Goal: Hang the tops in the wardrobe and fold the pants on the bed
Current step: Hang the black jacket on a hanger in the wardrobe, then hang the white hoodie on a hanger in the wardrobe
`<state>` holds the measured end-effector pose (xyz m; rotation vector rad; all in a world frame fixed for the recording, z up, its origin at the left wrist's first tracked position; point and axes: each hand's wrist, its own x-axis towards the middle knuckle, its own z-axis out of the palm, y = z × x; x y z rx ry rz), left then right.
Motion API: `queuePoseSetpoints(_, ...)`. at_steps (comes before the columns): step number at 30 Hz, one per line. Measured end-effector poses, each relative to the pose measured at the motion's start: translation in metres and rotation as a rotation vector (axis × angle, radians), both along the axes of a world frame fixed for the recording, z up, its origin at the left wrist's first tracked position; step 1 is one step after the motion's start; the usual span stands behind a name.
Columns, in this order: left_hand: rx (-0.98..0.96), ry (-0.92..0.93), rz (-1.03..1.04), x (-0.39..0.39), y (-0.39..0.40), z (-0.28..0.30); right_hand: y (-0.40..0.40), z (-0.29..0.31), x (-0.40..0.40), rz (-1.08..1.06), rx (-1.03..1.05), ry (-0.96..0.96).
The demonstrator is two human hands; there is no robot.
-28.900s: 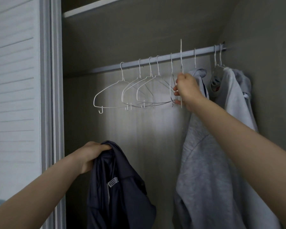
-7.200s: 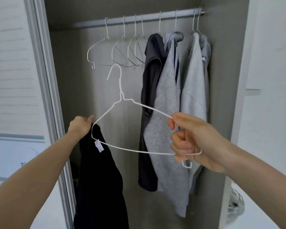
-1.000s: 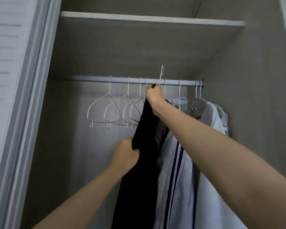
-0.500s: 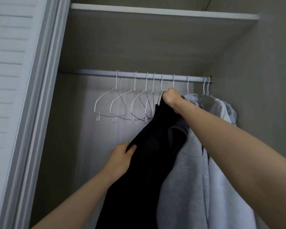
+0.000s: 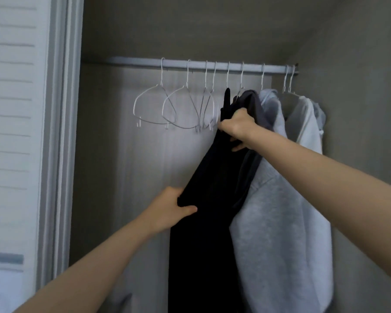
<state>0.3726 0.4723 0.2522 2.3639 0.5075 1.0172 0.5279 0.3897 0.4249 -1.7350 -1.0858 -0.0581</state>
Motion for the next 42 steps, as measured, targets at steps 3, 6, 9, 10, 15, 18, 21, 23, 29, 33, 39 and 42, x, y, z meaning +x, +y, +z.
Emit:
queuePoseSetpoints(3,0.019,0.118,0.069,-0.007,-0.006,-0.020,-0.018,-0.030,-0.007,0.092,-0.049,0.099)
queuePoseSetpoints(6,-0.144,0.096,-0.013,-0.018,-0.023,-0.035,-0.034,-0.051,-0.015,0.193,0.014,0.084)
queuePoseSetpoints(9,-0.304,0.075,-0.083,-0.032,-0.044,-0.045,-0.039,-0.061,-0.016,0.227,0.125,0.039)
queuePoseSetpoints(10,-0.283,0.112,-0.060,-0.035,-0.050,-0.048,-0.039,-0.065,-0.014,0.226,0.144,0.025)
queuePoseSetpoints(15,0.015,0.370,0.360,-0.042,-0.077,-0.084,-0.041,-0.104,-0.011,0.279,0.062,0.036)
queuePoseSetpoints(18,-0.023,0.370,0.501,-0.043,-0.100,-0.110,-0.047,-0.148,-0.019,0.386,-0.073,0.044)
queuePoseSetpoints(21,-0.128,0.341,0.674,-0.043,-0.128,-0.137,-0.064,-0.197,-0.028,0.496,-0.170,-0.012)
queuePoseSetpoints(23,-0.227,0.295,0.732,-0.048,-0.144,-0.153,-0.078,-0.225,-0.033,0.545,-0.185,-0.031)
queuePoseSetpoints(29,-0.406,0.088,0.935,-0.068,-0.261,-0.215,-0.158,-0.318,-0.054,0.892,-0.281,-0.053)
queuePoseSetpoints(33,-0.388,0.296,1.135,-0.095,-0.360,-0.257,-0.212,-0.373,-0.085,1.135,-0.408,-0.042)
queuePoseSetpoints(39,-0.523,0.329,1.506,-0.138,-0.520,-0.305,-0.309,-0.439,-0.145,1.441,-0.546,-0.055)
queuePoseSetpoints(42,-0.587,0.140,1.659,-0.145,-0.589,-0.322,-0.356,-0.460,-0.167,1.576,-0.592,-0.052)
